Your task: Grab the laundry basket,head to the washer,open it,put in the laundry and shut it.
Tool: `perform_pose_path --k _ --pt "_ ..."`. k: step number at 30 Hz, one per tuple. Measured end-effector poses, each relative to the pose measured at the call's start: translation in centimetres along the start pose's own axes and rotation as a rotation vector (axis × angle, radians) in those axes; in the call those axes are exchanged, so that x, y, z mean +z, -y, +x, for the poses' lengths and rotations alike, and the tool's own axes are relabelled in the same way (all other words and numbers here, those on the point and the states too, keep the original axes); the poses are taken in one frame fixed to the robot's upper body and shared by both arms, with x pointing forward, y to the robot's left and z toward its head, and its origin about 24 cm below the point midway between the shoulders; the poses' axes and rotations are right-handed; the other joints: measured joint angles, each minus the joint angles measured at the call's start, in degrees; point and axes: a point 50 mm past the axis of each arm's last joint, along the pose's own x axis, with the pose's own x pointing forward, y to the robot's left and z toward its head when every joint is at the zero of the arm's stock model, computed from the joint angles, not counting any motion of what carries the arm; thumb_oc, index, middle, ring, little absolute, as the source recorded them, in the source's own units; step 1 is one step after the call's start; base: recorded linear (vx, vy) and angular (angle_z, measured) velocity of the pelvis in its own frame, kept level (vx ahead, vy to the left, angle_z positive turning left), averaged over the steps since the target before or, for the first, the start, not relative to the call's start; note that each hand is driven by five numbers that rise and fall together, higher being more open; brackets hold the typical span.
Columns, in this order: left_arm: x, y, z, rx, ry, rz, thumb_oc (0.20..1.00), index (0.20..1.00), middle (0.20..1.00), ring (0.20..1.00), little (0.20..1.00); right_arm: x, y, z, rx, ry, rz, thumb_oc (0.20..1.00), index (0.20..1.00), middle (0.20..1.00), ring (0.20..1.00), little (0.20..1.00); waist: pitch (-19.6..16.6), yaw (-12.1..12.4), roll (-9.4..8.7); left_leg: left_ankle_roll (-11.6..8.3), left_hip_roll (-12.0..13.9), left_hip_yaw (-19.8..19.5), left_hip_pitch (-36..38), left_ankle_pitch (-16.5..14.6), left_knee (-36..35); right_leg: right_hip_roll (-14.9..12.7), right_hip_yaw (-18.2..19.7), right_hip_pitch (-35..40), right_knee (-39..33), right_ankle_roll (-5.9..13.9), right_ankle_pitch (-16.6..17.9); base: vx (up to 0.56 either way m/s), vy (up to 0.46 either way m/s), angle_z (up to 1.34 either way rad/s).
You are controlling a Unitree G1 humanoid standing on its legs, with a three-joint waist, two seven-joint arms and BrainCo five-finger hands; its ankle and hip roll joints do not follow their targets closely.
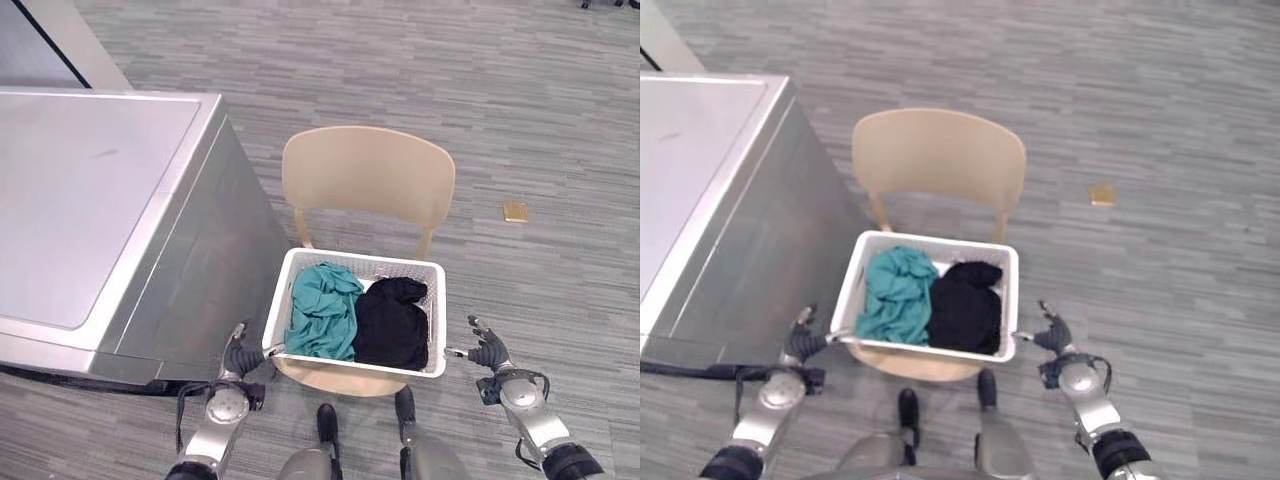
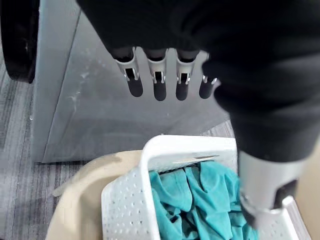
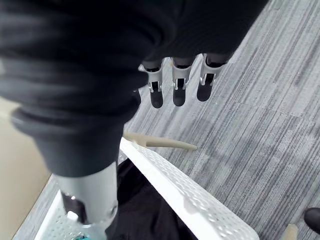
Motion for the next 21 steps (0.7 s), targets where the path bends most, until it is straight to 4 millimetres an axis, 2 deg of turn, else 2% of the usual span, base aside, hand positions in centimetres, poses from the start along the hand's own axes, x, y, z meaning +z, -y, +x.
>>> perform_pose_path --k 5,6,8,9,11,13,17,18,19,21 --pt "-2.0 0.0 -1.2 -0.02 -0.064 0.003 1.0 1.0 1.0 1.0 1.0 -1.9 -0.2 -1.1 0.021 -0.054 -0.023 1.0 1.0 1.0 1.0 1.0 -1.7 0.1 0.28 -0.26 0.0 -0.9 0.1 -0.1 -0.1 0.0 -0.8 0.4 0.0 -0.07 -0.5 0.02 -0.02 0.08" --pt "-4.9 0.2 -2.7 -0.037 -0.165 0.016 1.0 1.0 1.0 1.0 1.0 -4.1 0.0 -2.1 0.01 -0.129 0.006 1.0 1.0 1.0 1.0 1.0 -4.9 -0.5 -0.55 0.03 0.2 -0.7 1.0 -0.5 -0.1 0.2 -0.3 1.4 0.0 -0.15 -0.6 0.02 -0.044 0.02" --pt "-5.6 0.9 -2.4 -0.081 -0.21 0.047 1.0 1.0 1.0 1.0 1.0 -6.9 0.0 -2.3 -0.046 -0.274 0.145 1.0 1.0 1.0 1.0 1.0 -4.9 -0.1 -0.52 -0.03 0.3 -0.7 3.2 -0.1 -0.1 0.7 -0.1 4.1 0.0 0.01 -0.7 0.01 -0.043 0.03" --pt "-5.7 1.3 -2.4 -0.106 -0.22 0.056 1.0 1.0 1.0 1.0 1.0 -8.2 0.0 -2.9 -0.05 -0.337 0.146 1.0 1.0 1.0 1.0 1.0 -5.0 -0.2 -0.52 -0.07 0.4 -0.9 4.3 -0.9 -0.1 0.8 -0.3 5.4 0.0 0.17 -1.5 0.01 -0.039 0.03" --pt "-5.8 1.6 -2.4 -0.123 -0.222 0.061 1.0 1.0 1.0 1.0 1.0 -10.4 -0.1 -4.6 -0.052 -0.421 0.136 1.0 1.0 1.0 1.0 1.0 -5.5 -0.2 -0.78 -0.03 0.6 -1.1 5.2 -1.5 -0.1 1.0 -0.3 6.3 0.0 0.12 -1.8 0.0 -0.057 0.01" --pt "-5.8 1.7 -2.4 -0.125 -0.225 0.059 1.0 1.0 1.0 1.0 1.0 -11.1 -0.2 -5.3 -0.05 -0.444 0.13 1.0 1.0 1.0 1.0 1.0 -5.5 -1.3 -0.89 -0.08 0.8 -1.3 5.2 -1.5 -0.1 1.1 -0.5 6.4 0.0 0.11 -1.8 -0.01 -0.042 0.05" --pt "-5.4 2.0 -2.1 -0.128 -0.213 0.051 1.0 1.0 1.0 1.0 1.0 -12.0 -0.1 -6.3 -0.067 -0.479 0.128 1.0 1.0 1.0 1.0 1.0 -5.5 -2.1 -0.76 -0.13 1.1 -2.4 5.0 -1.4 -0.1 1.5 -1.1 6.6 0.0 -0.22 -2.1 -0.06 -0.045 0.1" --pt "-5.4 2.1 -2.1 -0.13 -0.213 0.052 1.0 1.0 1.0 1.0 1.0 -12.0 0.0 -6.2 -0.075 -0.477 0.127 1.0 1.0 1.0 1.0 1.0 -5.1 -2.0 -0.47 -0.88 1.3 -3.4 4.2 -0.6 0.8 2.1 -1.1 6.6 0.0 -0.43 -2.2 -0.3 -0.03 0.57" --pt "-4.3 2.1 -1.3 -0.129 -0.177 0.053 1.0 1.0 1.0 1.0 1.0 -12.0 0.1 -6.2 -0.081 -0.476 0.124 1.0 1.0 1.0 1.0 1.0 -3.9 -2.5 -0.45 -1.45 1.4 -5.2 1.5 -1.0 2.9 2.4 -1.4 6.3 0.1 -1.33 -2.8 -0.26 -0.014 0.72" --pt "-3.2 2.3 -0.5 -0.136 -0.143 0.061 1.0 1.0 1.0 1.0 1.0 -11.6 0.3 -5.6 -0.093 -0.468 0.12 1.0 1.0 1.0 1.0 1.0 -1.8 -1.7 0.11 -2.28 1.3 -7.8 -1.7 0.2 5.3 3.1 -2.7 4.8 1.5 -1.92 -3.2 -0.2 0.087 0.86"
